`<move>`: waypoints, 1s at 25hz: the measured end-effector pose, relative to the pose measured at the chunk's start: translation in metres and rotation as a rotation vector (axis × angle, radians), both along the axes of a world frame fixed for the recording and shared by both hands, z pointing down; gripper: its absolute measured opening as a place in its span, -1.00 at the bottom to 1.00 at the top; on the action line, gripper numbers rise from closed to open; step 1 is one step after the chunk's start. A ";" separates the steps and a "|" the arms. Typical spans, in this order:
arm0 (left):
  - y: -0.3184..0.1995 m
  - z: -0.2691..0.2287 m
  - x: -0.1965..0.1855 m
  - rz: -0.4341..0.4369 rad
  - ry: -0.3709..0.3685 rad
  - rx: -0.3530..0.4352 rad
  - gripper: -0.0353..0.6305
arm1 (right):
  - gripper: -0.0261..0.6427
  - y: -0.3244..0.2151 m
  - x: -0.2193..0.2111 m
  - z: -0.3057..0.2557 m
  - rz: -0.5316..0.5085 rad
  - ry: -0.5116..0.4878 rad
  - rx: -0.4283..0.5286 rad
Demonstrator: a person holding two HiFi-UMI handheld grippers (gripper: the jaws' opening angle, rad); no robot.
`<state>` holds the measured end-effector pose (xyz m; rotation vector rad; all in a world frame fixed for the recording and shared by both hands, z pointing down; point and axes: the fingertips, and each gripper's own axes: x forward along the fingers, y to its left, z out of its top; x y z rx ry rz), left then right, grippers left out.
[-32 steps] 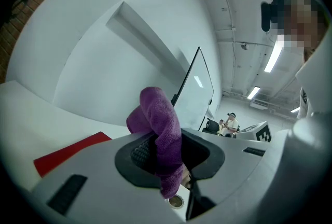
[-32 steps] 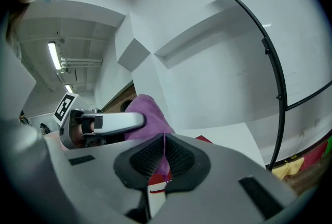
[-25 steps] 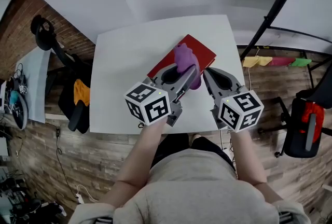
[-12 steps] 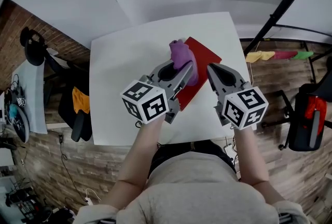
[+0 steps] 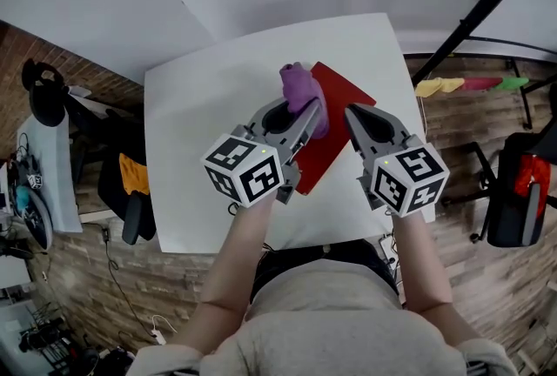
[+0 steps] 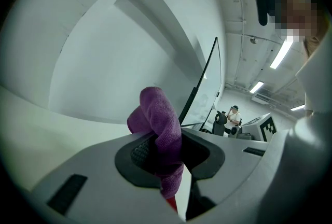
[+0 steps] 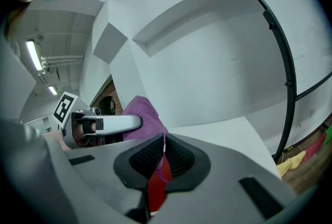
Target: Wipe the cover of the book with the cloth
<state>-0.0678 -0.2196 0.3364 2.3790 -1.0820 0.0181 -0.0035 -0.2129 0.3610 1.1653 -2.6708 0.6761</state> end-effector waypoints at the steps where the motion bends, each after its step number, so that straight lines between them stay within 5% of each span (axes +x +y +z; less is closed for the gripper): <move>1: -0.002 0.002 -0.001 -0.001 -0.003 -0.004 -0.58 | -0.85 -0.002 0.000 0.002 0.004 -0.002 -0.004; 17: -0.035 0.034 -0.008 -0.019 -0.002 -0.070 -0.58 | -0.85 -0.028 -0.007 0.034 0.019 -0.006 -0.086; 25: -0.045 0.051 -0.003 0.018 -0.089 -0.075 -0.58 | -0.85 -0.039 -0.008 0.046 0.025 0.000 -0.120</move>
